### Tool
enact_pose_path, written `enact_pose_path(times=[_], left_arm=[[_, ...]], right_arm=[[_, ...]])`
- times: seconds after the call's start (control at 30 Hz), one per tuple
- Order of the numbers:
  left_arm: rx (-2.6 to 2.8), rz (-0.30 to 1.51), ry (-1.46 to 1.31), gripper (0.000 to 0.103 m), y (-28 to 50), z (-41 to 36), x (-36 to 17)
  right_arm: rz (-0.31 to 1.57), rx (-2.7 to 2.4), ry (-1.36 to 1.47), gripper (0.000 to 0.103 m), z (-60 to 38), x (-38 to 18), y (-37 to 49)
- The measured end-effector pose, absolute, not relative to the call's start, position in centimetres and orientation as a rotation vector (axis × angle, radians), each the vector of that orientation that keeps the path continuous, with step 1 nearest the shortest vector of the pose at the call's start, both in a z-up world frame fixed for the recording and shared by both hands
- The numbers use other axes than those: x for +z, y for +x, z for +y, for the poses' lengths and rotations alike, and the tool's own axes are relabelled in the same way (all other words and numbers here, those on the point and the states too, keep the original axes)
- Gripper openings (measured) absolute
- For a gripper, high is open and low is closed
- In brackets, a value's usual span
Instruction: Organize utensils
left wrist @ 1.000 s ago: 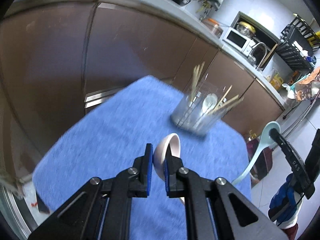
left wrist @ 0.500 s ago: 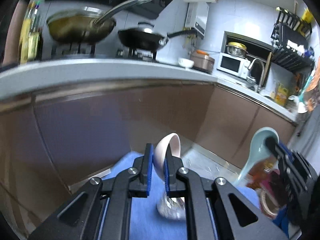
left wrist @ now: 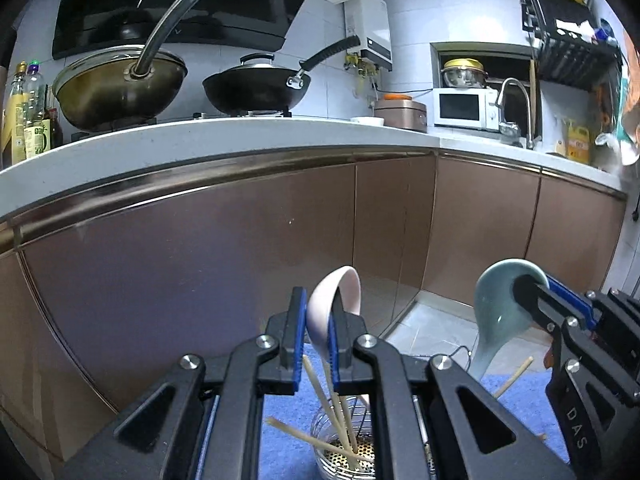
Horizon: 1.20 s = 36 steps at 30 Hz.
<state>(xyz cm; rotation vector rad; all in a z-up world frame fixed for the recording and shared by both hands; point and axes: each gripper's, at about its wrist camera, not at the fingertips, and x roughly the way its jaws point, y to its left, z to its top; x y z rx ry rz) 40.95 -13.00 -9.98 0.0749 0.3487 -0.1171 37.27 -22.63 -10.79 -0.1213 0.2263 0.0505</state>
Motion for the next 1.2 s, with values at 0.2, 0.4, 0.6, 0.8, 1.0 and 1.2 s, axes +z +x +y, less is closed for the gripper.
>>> enact_pose_path(times=[0.2,0.4,0.6,0.8,1.0,1.2], left_arm=[[-0.098,0.325,0.095,0.01,41.0,-13.6,-12.0],[-0.117,0.314,0.066,0.018,40.2,-13.2,-12.4],[-0.142,0.272,0.059,0.031,38.5,-13.3,-11.3],[-0.13,0.268,0.06,0.038,36.0,-12.2,-9.5],[-0.106,0.295,0.083,0.053,31.8,-10.3,-8.4],[-0.084,0.316,0.112,0.062,27.0,-9.6,-8.0]], right_arm=[[0.248,0.065,-0.104,0.01,-22.5,-12.8,37.4],[0.255,0.061,-0.086,0.028,-22.8,-13.6,36.8],[0.25,0.044,-0.072,0.039,-23.2,-13.2,35.4],[0.235,0.025,-0.045,0.045,-24.2,-12.0,32.8],[0.219,-0.019,-0.011,0.063,-25.5,-10.6,28.6],[0.227,-0.07,-0.014,0.083,-25.4,-9.8,23.5]])
